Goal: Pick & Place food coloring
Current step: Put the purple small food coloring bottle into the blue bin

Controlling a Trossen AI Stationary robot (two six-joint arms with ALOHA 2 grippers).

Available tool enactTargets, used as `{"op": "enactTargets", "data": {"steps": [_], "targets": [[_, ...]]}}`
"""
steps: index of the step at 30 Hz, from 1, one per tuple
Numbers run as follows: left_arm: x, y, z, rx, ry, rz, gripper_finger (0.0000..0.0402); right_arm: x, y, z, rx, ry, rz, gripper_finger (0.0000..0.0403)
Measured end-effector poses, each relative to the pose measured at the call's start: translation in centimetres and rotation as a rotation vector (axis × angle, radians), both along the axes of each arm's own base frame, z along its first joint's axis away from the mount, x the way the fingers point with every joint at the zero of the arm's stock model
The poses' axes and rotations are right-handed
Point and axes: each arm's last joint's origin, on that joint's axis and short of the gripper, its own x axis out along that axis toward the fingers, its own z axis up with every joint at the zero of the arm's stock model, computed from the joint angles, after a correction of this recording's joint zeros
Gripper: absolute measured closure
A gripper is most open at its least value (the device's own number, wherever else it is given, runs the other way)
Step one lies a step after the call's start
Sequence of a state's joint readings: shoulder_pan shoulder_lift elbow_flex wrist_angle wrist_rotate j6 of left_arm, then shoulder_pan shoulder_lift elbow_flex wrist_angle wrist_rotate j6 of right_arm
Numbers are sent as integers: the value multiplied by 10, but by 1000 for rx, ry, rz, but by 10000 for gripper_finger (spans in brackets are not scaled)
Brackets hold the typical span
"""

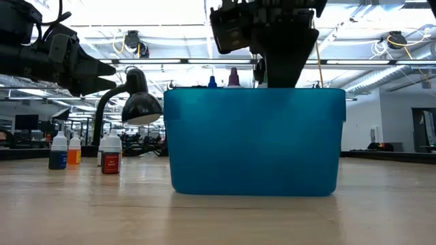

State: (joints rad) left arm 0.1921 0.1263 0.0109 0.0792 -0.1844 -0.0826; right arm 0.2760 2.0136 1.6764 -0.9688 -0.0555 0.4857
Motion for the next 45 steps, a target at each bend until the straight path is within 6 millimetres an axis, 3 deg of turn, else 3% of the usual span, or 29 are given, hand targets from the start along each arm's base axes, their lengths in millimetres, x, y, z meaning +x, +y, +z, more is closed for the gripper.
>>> {"op": "enactTargets", "data": {"steps": [7, 13, 21, 29, 39, 45], "targets": [[0, 0, 0, 0, 0, 0, 11, -2, 0, 3, 4, 5, -14, 161], [0, 0, 0, 0, 0, 0, 11, -20, -5, 41, 67, -28, -40, 181], [0, 0, 0, 0, -1, 0, 11, -67, -17, 124, 164, -229, -118, 192], [0, 0, 0, 0, 0, 0, 11, -109, -27, 188, 274, -516, -113, 190], [0, 0, 0, 0, 0, 0, 11, -178, -43, 226, 166, -647, 172, 192], [0, 0, 0, 0, -1, 0, 11, -203, -51, 242, 173, -755, 188, 192]]}}
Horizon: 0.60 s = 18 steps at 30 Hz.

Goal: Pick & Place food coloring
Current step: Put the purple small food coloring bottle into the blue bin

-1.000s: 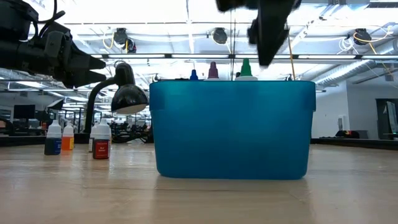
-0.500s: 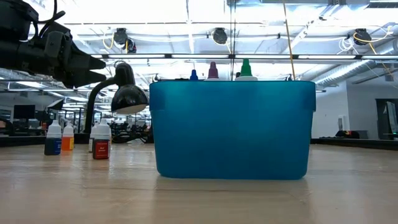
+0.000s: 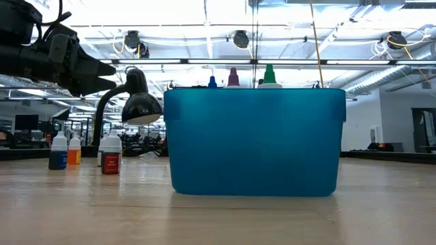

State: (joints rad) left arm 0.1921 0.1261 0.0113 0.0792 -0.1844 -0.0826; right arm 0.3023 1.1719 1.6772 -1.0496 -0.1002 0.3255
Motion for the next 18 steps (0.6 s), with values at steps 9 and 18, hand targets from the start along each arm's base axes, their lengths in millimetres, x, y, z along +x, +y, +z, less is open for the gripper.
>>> {"op": "enactTargets", "data": {"steps": [9, 18], "targets": [[0, 0, 0, 0, 0, 0, 11, -29, -11, -9, -177, -213, 112, 192], [0, 0, 0, 0, 1, 0, 11, -96, -40, -89, -259, -569, -3, 192]]}}
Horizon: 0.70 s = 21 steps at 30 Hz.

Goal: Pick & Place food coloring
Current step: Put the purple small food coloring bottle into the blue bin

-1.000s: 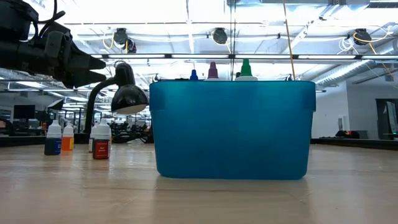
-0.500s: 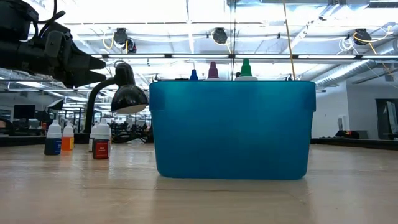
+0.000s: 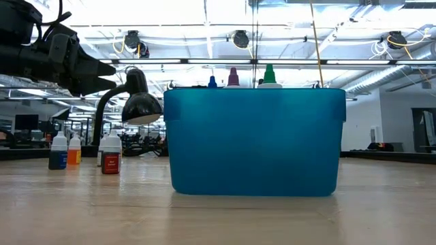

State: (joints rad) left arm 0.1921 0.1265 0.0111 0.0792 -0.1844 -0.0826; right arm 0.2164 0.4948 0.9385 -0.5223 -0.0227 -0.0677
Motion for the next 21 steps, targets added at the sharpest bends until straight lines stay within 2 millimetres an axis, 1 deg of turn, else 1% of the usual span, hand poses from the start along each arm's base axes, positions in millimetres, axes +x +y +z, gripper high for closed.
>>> {"op": "enactTargets", "data": {"steps": [2, 4, 7, 9, 11, 15, 18, 21], "targets": [[0, 0, 0, 0, 0, 0, 11, -13, -4, -19, -20, -114, -5, 192], [0, 0, 0, 0, 0, 0, 11, -22, -6, -38, -38, -224, -15, 192], [0, 0, 0, 0, 0, 0, 11, -30, -9, -62, -50, -366, -35, 191], [0, 0, 0, 0, 0, 0, 11, -34, -9, -77, -57, -412, -41, 191], [0, 0, 0, 0, 0, 0, 11, -31, -9, -89, -58, -414, -59, 191], [0, 0, 0, 0, 1, 0, 11, -19, -9, -100, -46, -361, -121, 191], [0, 0, 0, 1, -3, -2, 11, -9, -8, -115, -56, -311, -141, 191], [0, 0, 0, 0, -1, -1, 11, -2, -7, -127, -55, -346, -146, 190]]}}
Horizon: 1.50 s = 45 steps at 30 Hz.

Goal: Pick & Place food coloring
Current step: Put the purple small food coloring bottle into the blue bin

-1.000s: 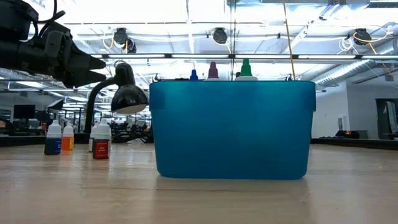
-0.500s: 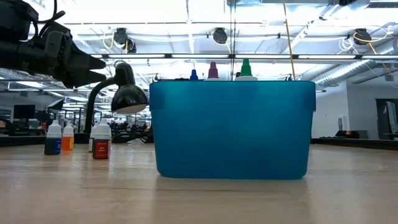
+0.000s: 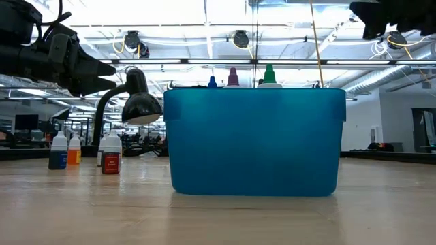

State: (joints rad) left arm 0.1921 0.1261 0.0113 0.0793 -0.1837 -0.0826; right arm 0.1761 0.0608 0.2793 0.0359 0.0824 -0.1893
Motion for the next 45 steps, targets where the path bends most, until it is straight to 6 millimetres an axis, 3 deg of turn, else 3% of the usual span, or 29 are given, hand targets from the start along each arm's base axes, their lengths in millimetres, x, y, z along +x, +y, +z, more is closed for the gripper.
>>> {"op": "enactTargets", "data": {"steps": [7, 19, 45], "targets": [[0, 0, 0, 0, 0, 0, 11, 8, 2, -22, 30, -71, 7, 190], [0, 0, 0, 0, 0, 0, 11, 14, 3, -47, 98, 12, 25, 191], [0, 0, 0, 0, 0, 0, 11, 16, 3, -58, 141, 106, 26, 190]]}}
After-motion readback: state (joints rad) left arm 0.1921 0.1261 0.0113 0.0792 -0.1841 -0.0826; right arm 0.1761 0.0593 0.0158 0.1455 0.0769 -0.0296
